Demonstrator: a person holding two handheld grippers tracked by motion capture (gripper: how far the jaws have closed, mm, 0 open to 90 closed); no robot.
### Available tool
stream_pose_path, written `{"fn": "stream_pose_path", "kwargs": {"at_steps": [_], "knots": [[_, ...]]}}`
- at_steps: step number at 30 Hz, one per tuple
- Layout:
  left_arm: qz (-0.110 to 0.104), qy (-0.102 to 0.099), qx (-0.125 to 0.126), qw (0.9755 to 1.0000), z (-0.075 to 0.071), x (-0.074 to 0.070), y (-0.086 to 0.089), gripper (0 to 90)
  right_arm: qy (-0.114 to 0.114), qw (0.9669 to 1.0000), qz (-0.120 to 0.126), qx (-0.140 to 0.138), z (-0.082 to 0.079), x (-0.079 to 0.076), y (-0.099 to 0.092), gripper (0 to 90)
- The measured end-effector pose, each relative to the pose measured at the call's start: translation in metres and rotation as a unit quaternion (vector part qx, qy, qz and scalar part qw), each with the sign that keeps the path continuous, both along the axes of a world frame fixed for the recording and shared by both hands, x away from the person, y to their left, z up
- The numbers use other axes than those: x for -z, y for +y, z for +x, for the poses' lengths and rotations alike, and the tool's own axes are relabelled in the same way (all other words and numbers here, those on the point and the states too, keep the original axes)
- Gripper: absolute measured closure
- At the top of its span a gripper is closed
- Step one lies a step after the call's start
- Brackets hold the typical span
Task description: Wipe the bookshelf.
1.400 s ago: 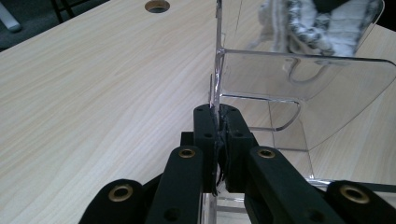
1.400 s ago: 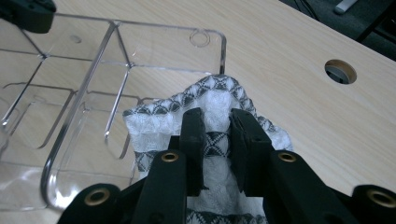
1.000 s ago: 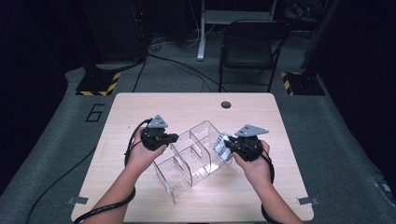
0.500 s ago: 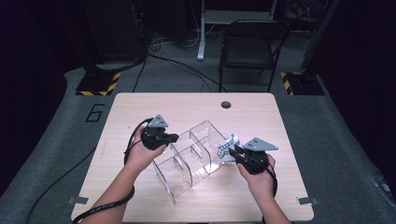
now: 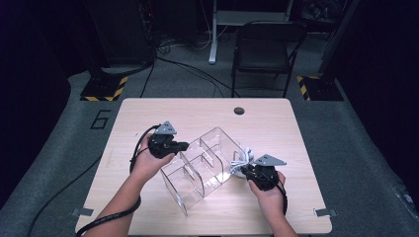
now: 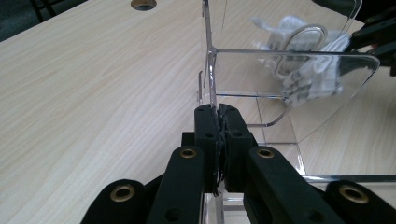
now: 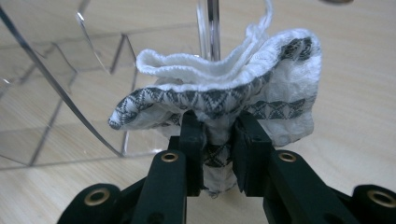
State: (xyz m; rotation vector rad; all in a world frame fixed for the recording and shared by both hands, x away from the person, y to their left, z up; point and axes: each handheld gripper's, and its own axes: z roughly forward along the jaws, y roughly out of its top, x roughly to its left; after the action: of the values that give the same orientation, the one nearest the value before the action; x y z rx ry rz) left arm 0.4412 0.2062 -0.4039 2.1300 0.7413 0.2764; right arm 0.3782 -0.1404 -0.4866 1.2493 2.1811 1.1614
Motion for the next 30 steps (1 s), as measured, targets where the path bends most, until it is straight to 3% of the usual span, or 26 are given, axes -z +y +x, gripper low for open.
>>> {"fn": "stream_pose_path", "kwargs": {"at_steps": [1,2,3,4,6,9,10,11,14,15,19,22,24,27,28,30], "knots": [[0.0,0.0,0.0,1.0,0.0,0.0,0.0,87.5,0.0,1.0,0.0,0.0,0.0,0.0,0.0,75.1],[0.002,0.0,-0.001,1.0,0.0,0.0,0.0,87.5,0.029,0.9995,-0.011,-0.004,0.005,0.015,0.001,75.1],[0.002,0.0,-0.001,1.0,0.0,0.0,0.0,87.5,0.029,0.9995,-0.011,-0.004,0.005,0.015,0.001,75.1],[0.0,0.0,0.0,1.0,0.0,0.0,0.0,87.4,0.038,0.9993,-0.001,-0.005,0.008,0.027,0.0,74.9],[0.001,0.001,0.002,1.0,0.001,0.0,0.0,87.3,0.057,0.9984,0.009,-0.002,0.011,0.024,-0.001,74.6],[0.0,0.001,0.0,1.0,0.001,0.0,0.001,87.3,0.065,0.9979,-0.004,-0.007,0.014,0.017,0.001,74.5],[0.001,0.0,0.001,1.0,0.0,0.0,0.0,87.3,0.053,0.9985,-0.01,-0.009,0.012,0.007,0.0,74.4],[0.001,0.0,0.001,1.0,0.0,0.0,0.0,87.3,0.053,0.9985,-0.01,-0.009,0.012,0.007,0.0,74.4],[0.0,0.0,0.002,1.0,0.0,0.0,0.001,87.3,0.015,0.9998,0.002,-0.012,0.004,-0.014,-0.002,74.4],[0.0,0.0,0.002,1.0,0.0,0.0,0.001,87.3,0.015,0.9998,0.002,-0.012,0.004,-0.014,-0.002,74.4],[0.002,0.002,0.006,1.0,0.0,0.0,0.0,87.4,-0.031,0.9993,0.013,-0.018,-0.001,-0.043,-0.002,74.5],[0.0,0.0,0.002,1.0,0.0,0.001,0.0,87.3,-0.048,0.9985,0.018,-0.018,0.001,-0.06,0.0,74.7],[-0.001,0.002,0.001,1.0,0.0,0.001,0.001,87.1,-0.051,0.9984,0.018,-0.018,0.002,-0.058,0.0,74.8],[-0.005,0.003,0.0,1.0,0.0,0.001,0.001,86.9,-0.054,0.9975,0.044,-0.009,0.003,-0.046,-0.002,74.9],[-0.004,0.004,0.0,1.0,0.0,0.002,0.001,86.8,-0.053,0.9976,0.045,-0.005,0.002,-0.041,-0.001,74.9],[-0.004,0.003,-0.003,1.0,0.0,0.002,0.001,86.7,-0.045,0.9987,0.022,0.0,0.001,-0.031,0.002,75.0]]}}
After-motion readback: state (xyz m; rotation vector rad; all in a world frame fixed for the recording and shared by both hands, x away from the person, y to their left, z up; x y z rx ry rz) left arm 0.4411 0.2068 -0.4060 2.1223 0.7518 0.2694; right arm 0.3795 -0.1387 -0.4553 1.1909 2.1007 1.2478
